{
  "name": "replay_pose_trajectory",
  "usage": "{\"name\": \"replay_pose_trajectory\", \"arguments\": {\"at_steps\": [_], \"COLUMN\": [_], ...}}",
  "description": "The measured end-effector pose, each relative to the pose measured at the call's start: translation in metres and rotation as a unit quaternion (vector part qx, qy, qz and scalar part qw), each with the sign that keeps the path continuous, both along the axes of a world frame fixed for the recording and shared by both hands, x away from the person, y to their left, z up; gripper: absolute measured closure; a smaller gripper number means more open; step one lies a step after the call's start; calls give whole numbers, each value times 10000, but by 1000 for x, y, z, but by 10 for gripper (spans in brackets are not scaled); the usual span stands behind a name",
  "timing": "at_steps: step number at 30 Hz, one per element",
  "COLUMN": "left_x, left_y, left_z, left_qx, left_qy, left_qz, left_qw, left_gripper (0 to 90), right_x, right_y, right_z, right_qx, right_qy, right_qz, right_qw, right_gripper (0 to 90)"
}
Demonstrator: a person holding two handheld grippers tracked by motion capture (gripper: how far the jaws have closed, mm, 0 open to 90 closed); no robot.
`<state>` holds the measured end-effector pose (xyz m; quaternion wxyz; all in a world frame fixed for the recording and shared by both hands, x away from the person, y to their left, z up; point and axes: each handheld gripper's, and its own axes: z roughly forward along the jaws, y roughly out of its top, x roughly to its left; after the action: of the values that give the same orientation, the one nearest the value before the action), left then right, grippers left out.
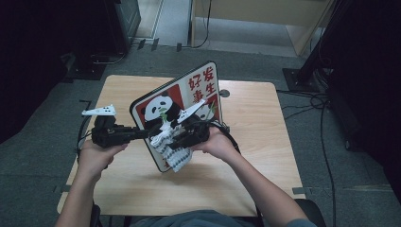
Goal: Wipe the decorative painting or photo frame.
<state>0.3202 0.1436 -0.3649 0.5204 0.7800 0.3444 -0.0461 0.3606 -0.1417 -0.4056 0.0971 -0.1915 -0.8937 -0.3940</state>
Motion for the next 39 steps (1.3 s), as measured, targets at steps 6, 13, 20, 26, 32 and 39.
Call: {"name": "replay_pose_trajectory", "arguments": {"at_steps": [6,13,20,26,32,39], "left_x": [0,1,1,1,1,2], "left_y": [0,0,0,1,1,1], "left_z": [0,0,0,0,-1,-1], "left_qx": [1,-11,-15,-21,-24,-47], "left_qy": [12,6,7,30,40,33], "left_qz": [5,-15,-21,-17,-11,-18], "left_qw": [10000,10000,10000,10000,10000,10000], "left_gripper": [749,748,748,747,748,747], "right_x": [-2,-6,-8,-9,-10,-10], "right_y": [0,-1,-4,-5,-4,-5], "right_z": [-9,-20,-33,-43,-53,-62], "right_qx": [-49,-103,-195,-302,-334,-399], "right_qy": [43,32,102,139,233,320], "right_qz": [13,-3,-32,-24,10,88], "right_qw": [10000,9999,9998,9994,9992,9987], "right_gripper": [736,736,736,735,735,735]}}
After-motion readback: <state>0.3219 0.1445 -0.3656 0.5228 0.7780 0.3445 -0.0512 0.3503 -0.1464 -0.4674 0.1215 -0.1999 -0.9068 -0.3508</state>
